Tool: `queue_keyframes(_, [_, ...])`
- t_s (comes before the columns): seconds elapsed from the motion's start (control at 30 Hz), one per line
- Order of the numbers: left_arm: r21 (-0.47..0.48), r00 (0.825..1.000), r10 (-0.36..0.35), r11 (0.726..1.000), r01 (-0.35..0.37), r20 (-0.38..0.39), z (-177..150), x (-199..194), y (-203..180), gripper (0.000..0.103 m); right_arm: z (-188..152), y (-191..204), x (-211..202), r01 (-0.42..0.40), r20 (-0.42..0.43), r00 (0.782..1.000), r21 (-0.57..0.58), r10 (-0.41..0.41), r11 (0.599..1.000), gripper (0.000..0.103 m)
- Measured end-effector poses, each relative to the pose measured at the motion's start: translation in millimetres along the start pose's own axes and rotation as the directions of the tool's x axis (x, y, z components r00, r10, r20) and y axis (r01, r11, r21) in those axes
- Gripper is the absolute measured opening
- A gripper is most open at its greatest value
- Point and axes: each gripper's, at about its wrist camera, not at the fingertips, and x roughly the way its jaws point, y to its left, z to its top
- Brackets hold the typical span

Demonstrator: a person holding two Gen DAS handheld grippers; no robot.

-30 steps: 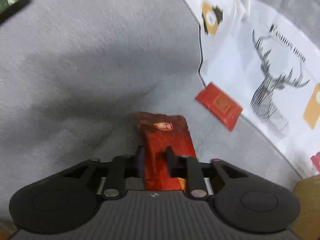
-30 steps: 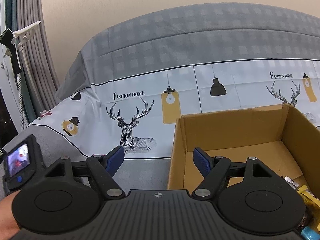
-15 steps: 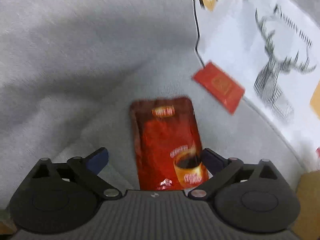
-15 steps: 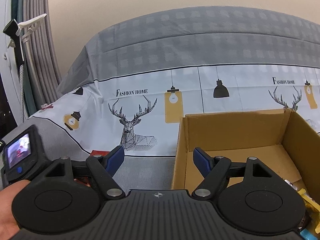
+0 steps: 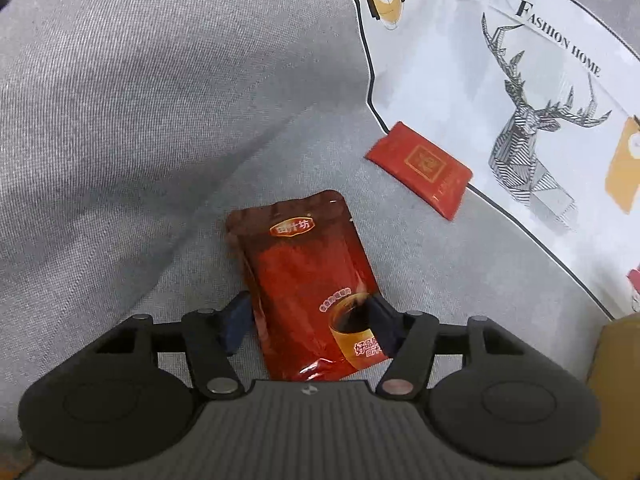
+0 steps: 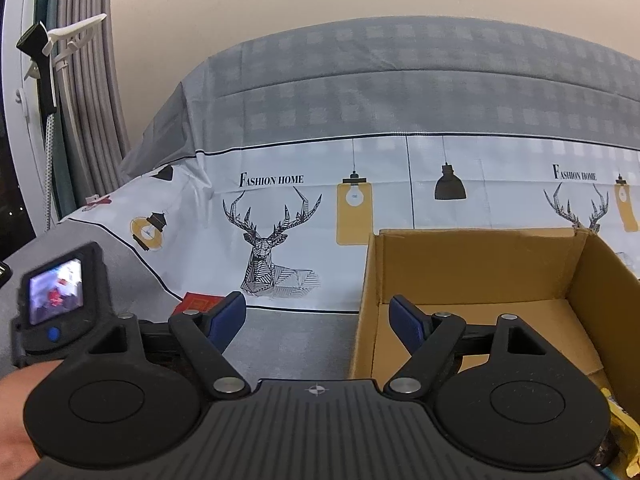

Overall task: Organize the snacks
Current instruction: 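Grasp the red packet edge-on with the right tool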

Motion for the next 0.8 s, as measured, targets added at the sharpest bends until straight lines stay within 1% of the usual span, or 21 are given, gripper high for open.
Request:
queue_keyframes(0.13, [-0.012,0.999,-0.031,0.999,0.031,-0.010,0.0,-10.6,13.6,0.057,-1.8,4.2,-3.7,0.018,0.014,1.000,-0.023,-0.017,1.000,0.081])
queue_keyframes(0.17, [-0.021,0.999,-0.038,0.999,0.038,-0.012,0.3,-11.6,19.1,0.052,-2.1,4.9,-4.4,0.018,0.017,1.000,-0.030,-0.018,0.999,0.081])
queue_keyframes(0.2, [-0.034,0.999,-0.043,0.999,0.042,-0.013,0.4,-13.7,23.5,0.044,-2.6,5.8,-5.4,0.018,0.020,1.000,-0.038,-0.018,0.999,0.081])
queue_keyframes(0.23, [-0.046,0.999,-0.044,0.998,0.044,-0.014,0.9,-14.4,27.3,0.040,-3.0,6.8,-6.1,0.017,0.023,1.000,-0.048,-0.016,0.999,0.082])
queue_keyframes(0.3, [-0.068,0.999,-0.047,0.997,0.046,-0.017,1.8,-17.2,36.3,0.027,-3.2,8.6,-7.3,0.011,0.026,1.000,-0.063,-0.009,0.998,0.082])
queue_keyframes(0.37, [-0.086,0.998,-0.058,0.995,0.056,-0.025,4.1,-15.2,40.7,0.022,-3.3,10.2,-8.2,0.002,0.028,1.000,-0.076,0.000,0.997,0.082])
queue_keyframes(0.47, [-0.112,0.994,-0.091,0.990,0.084,-0.054,3.1,-14.7,47.7,0.022,-0.1,10.7,-6.4,-0.014,0.005,1.000,-0.086,0.015,0.996,0.082])
queue_keyframes(0.53, [-0.165,0.991,-0.114,0.981,0.101,-0.070,1.8,-14.1,55.7,0.026,7.7,12.3,-3.7,-0.037,-0.021,0.999,-0.095,0.035,0.995,0.081])
queue_keyframes(0.57, [-0.202,0.988,-0.131,0.973,0.113,-0.078,1.3,-13.6,60.8,0.037,13.4,14.9,-0.7,-0.052,-0.036,0.998,-0.101,0.048,0.994,0.081])
queue_keyframes(0.6, [-0.233,0.986,-0.145,0.965,0.123,-0.080,1.2,-14.2,65.2,0.051,19.4,19.7,4.3,-0.063,-0.054,0.997,-0.112,0.058,0.992,0.081])
queue_keyframes(0.67, [-0.264,0.986,-0.151,0.956,0.126,-0.076,2.6,-16.0,68.7,0.063,32.0,34.4,18.7,-0.105,-0.102,0.991,-0.138,0.091,0.985,0.077])
queue_keyframes(0.73, [-0.276,0.985,-0.156,0.952,0.131,-0.070,5.0,-17.7,70.5,0.065,45.9,54.2,41.9,-0.170,-0.155,0.977,-0.175,0.143,0.970,0.068])
queue_keyframes(0.77, [-0.286,0.984,-0.160,0.949,0.133,-0.074,7.5,-15.9,70.4,0.068,51.6,65.9,54.4,-0.198,-0.181,0.970,-0.199,0.163,0.960,0.066])
queue_keyframes(0.8, [-0.300,0.982,-0.168,0.944,0.136,-0.084,8.5,-15.1,72.4,0.074,56.7,78.5,68.6,-0.226,-0.209,0.961,-0.226,0.180,0.947,0.065])
